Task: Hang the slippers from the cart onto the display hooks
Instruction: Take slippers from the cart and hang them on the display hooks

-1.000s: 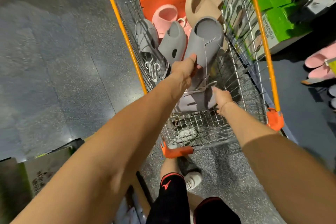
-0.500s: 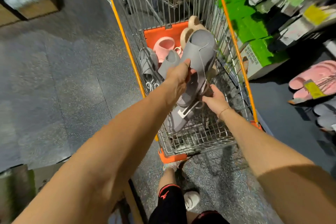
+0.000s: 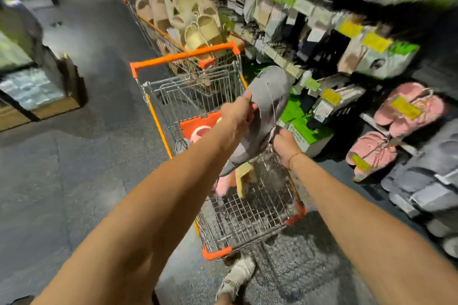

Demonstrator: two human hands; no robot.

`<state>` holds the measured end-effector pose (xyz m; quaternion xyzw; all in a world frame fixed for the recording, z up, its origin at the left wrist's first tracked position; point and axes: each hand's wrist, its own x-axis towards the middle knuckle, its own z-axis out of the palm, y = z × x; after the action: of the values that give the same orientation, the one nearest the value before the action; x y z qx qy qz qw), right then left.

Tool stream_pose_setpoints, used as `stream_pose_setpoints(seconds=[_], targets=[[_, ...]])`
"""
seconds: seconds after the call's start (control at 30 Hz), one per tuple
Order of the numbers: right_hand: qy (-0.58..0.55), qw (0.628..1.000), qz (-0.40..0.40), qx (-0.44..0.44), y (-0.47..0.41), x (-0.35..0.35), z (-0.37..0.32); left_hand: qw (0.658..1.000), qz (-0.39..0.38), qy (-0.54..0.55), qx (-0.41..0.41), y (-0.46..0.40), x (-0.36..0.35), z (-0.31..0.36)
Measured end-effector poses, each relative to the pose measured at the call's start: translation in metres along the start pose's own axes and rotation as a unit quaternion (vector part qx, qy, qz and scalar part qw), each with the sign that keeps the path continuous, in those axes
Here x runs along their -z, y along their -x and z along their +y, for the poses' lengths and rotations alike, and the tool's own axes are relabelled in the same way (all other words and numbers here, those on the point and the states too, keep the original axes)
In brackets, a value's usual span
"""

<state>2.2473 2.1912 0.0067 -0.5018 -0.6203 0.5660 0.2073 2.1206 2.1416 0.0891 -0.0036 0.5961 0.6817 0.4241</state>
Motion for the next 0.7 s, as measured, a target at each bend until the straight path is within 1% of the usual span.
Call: stream_pose_setpoints(seconds=[0.03,0.13,0.2,0.27,0.37,0.43,0.57,0.6,0.63,0.67,0.7], targets=[[-0.017,1.000,0.004,0.007,-0.001,0.006,-0.011,1.000,-0.009,-0.005,-0.010,0.010,-0.007,0.010],[-0.086,0.994,0.072,-0.014,0.005,0.024,-0.051,0.999,-0.030,-0.001,-0.029,0.037,-0.026,0.039],[-0.084,0.989,0.118,-0.026,0.011,0.040,-0.073,0.997,-0.045,-0.013,-0.054,0.053,-0.035,0.057],[-0.084,0.989,0.119,-0.018,0.013,0.055,-0.084,0.994,-0.072,-0.025,-0.080,0.066,-0.044,0.070],[-0.052,0.993,0.109,-0.014,0.002,0.075,-0.090,0.987,-0.100,-0.034,-0.121,0.081,-0.058,0.086],[-0.057,0.993,0.099,0.002,-0.001,0.083,-0.102,0.982,-0.123,-0.046,-0.138,0.091,-0.068,0.095],[-0.074,0.992,0.098,0.015,0.020,0.099,-0.133,0.974,-0.161,-0.009,-0.160,0.115,-0.091,0.107],[-0.076,0.992,0.104,0.016,0.021,0.107,-0.139,0.974,-0.170,0.022,-0.149,0.123,-0.098,0.111],[-0.081,0.990,0.118,0.023,0.020,0.117,-0.143,0.974,-0.163,0.030,-0.156,0.130,-0.102,0.115],[-0.096,0.985,0.137,0.035,0.016,0.129,-0.147,0.970,-0.174,0.048,-0.161,0.134,-0.107,0.118],[-0.110,0.980,0.159,0.045,0.010,0.141,-0.151,0.967,-0.170,0.030,-0.188,0.135,-0.112,0.121]])
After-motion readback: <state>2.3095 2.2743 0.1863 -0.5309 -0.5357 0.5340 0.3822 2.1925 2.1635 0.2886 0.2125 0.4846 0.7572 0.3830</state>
